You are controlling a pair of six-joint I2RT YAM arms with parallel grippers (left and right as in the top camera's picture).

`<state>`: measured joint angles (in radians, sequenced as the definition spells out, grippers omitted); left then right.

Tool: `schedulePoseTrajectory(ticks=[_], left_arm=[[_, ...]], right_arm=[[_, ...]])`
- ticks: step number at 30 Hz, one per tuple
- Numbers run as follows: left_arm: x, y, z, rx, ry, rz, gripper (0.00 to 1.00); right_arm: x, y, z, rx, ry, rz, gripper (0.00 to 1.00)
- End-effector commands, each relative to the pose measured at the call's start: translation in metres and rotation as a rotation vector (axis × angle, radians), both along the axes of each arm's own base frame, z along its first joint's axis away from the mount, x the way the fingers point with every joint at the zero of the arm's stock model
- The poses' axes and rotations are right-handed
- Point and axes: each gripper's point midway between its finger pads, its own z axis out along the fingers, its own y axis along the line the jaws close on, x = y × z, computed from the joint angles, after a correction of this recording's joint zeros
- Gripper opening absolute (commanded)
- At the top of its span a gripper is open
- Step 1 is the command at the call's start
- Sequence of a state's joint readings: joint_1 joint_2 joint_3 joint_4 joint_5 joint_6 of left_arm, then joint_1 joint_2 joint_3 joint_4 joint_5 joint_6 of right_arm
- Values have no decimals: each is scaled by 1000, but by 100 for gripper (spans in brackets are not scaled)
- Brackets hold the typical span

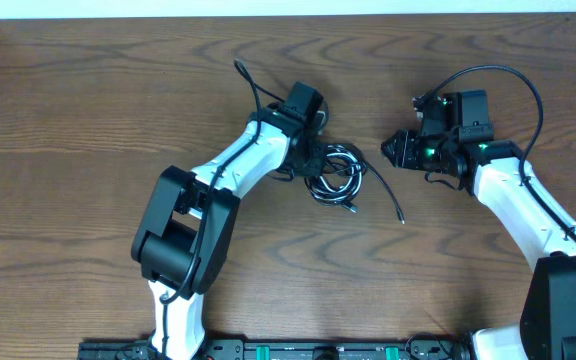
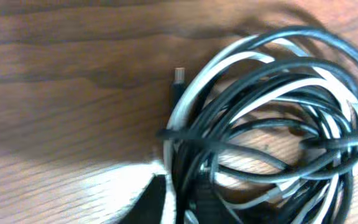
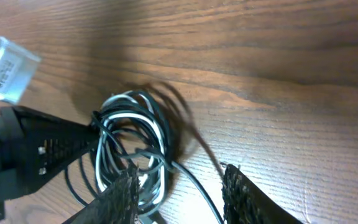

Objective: Untangle cables
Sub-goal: 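Lower both grippers onto the coil and close on cable strands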

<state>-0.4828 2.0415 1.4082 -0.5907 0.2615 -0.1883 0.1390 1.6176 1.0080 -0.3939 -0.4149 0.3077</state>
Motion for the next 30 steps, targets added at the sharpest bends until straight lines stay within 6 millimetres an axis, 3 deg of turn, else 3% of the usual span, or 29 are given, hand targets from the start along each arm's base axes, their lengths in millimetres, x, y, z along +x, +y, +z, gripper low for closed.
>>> schedulePoseTrajectory(ticks=[1,6,8,11,13,17,18,22,28,30], left_arm=[[7,10,31,-9,-68,-9,45],[0,19,64,-21,-90,5,49],[-4,20,74,-29,-93,9,40],[-6,11,80,-96,-67,56,35],[-4,8,74,-109,-39,111,24],[0,6,50,-100,7,156,19],[2,4,43,-99,10,156,12],[8,2,25,-93,17,155,10],[9,-2,3,-74,27,112,9],[7,-5,-6,-64,26,71,9]], right_arm=[[0,7,1,-4,8,4,41],[-22,10,-12,-25,122,-18,36],[-29,4,-18,-59,156,-36,35],[-28,-5,-22,-101,158,-60,35],[-25,-7,-21,-123,135,-54,40],[-24,-7,-23,-138,119,-21,41],[-24,-7,-25,-139,126,-20,40],[-27,-7,-41,-139,176,-28,34],[-36,11,-64,-47,266,27,35],[-38,11,-73,-55,291,34,20]])
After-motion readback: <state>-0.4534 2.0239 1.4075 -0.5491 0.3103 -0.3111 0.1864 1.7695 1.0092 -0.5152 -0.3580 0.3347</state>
